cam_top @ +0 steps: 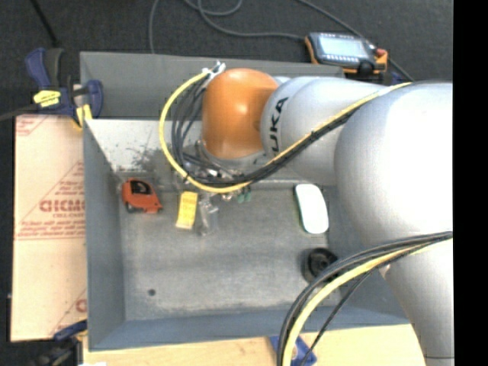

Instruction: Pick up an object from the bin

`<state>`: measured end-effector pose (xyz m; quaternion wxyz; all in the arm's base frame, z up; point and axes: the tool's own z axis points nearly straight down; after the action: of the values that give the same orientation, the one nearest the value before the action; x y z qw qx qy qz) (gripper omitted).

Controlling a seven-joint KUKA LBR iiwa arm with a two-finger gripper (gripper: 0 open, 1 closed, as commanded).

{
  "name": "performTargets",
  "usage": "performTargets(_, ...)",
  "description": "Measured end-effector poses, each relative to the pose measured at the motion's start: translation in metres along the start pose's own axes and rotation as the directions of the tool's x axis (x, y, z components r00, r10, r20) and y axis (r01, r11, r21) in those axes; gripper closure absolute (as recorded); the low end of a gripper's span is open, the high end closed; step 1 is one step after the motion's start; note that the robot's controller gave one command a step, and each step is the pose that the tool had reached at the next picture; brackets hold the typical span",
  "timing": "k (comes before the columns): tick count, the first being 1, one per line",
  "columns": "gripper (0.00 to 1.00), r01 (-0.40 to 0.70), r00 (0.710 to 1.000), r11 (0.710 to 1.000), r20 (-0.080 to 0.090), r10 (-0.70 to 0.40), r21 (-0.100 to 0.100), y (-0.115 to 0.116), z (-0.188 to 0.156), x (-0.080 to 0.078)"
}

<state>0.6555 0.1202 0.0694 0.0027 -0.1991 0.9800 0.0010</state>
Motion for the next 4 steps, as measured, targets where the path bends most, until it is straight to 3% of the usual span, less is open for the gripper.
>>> performTargets(1, 1.00, 0.391, 0.921, 0.921, 0.004, -0.391, 0.004, 0.004, -0.005, -0.004)
performTargets(2, 1.00, 0.387, 0.922, 0.922, 0.005, -0.387, 0.003, 0.004, -0.005, -0.004)
performTargets(3, 1.00, 0.384, 0.924, 0.924, 0.005, -0.384, 0.006, 0.002, -0.085, -0.008)
performTargets(4, 1.00, 0.380, 0.925, 0.925, -0.002, -0.380, -0.002, 0.003, -0.054, -0.005)
